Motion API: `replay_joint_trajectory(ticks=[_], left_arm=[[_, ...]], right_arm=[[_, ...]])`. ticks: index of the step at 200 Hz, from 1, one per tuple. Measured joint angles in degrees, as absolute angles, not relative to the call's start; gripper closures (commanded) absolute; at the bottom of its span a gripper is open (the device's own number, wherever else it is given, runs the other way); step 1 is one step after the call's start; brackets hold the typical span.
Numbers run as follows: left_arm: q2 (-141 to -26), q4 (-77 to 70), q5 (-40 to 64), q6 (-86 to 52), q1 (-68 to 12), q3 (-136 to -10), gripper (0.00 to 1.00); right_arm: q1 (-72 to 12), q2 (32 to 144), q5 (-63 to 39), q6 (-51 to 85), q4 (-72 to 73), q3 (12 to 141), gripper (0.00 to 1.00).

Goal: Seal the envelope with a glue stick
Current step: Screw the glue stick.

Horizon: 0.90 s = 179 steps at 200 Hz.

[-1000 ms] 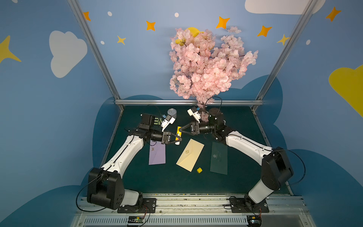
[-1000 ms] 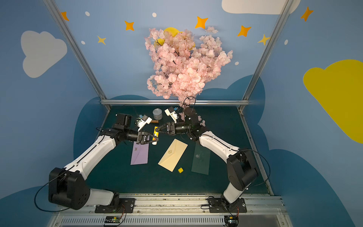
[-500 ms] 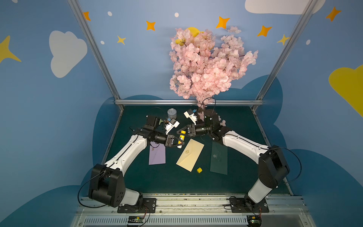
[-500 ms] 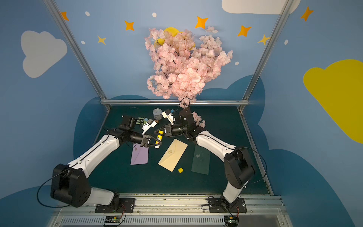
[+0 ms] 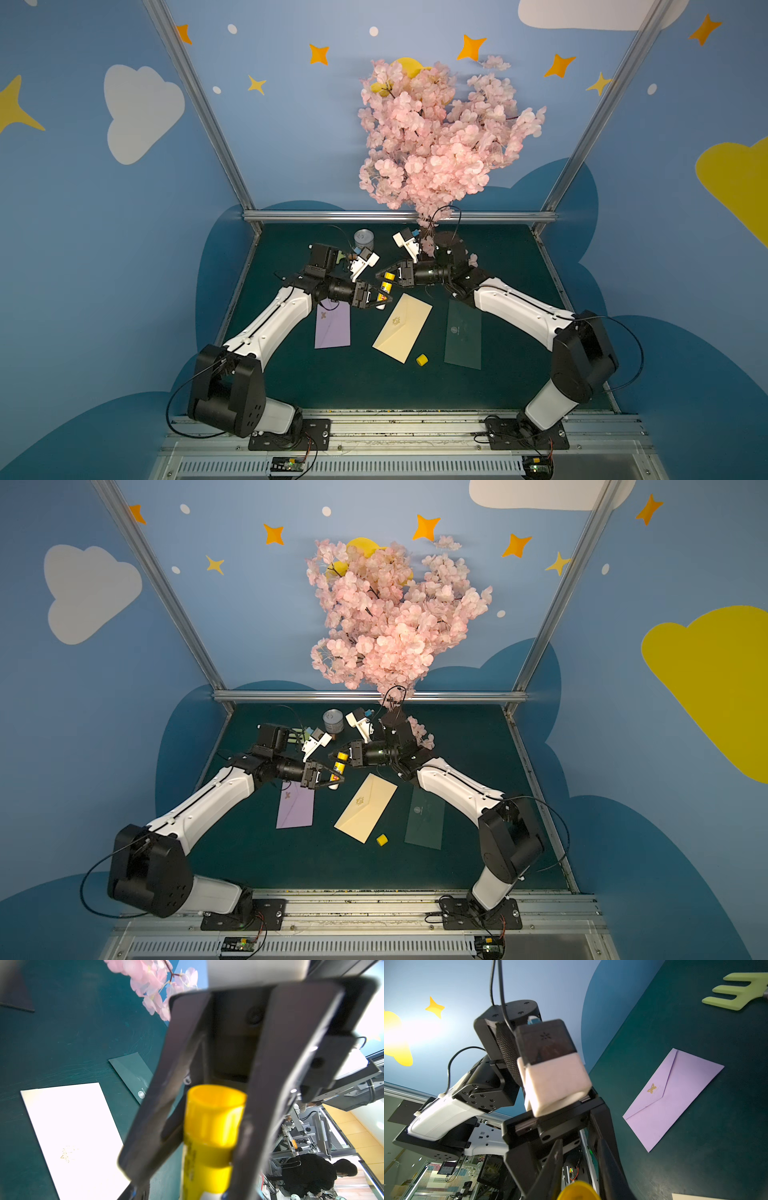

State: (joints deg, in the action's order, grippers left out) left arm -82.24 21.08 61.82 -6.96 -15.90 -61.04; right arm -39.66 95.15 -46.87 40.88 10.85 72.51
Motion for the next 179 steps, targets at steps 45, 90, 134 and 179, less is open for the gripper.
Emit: replay_joint_trajectory(ticks=[45,90,134,179], left_arm=[[-83.0,16.8,61.7,-10.2,-16.5,-60.2,0.48],[-83.7,12.6,63.2,-11.6,-17.3,-59.1,0.92],[-83.8,13.1,63.1,-10.8,-17.4,-59.0,0.97],[-83.9,14.6,60.4,-10.7,-17.2,-59.0,0.98]], right_arm=[[-40.5,94.4,-44.1,39.7,10.3,71.8,1.00],[-40.7,94.5,-41.5,39.6,9.0,71.0,1.00],[-39.9,94.1,-41.6,40.2,8.8,70.7,0.48],[-36.7,91.4,-42.0,41.1,8.2,70.1,0.42]])
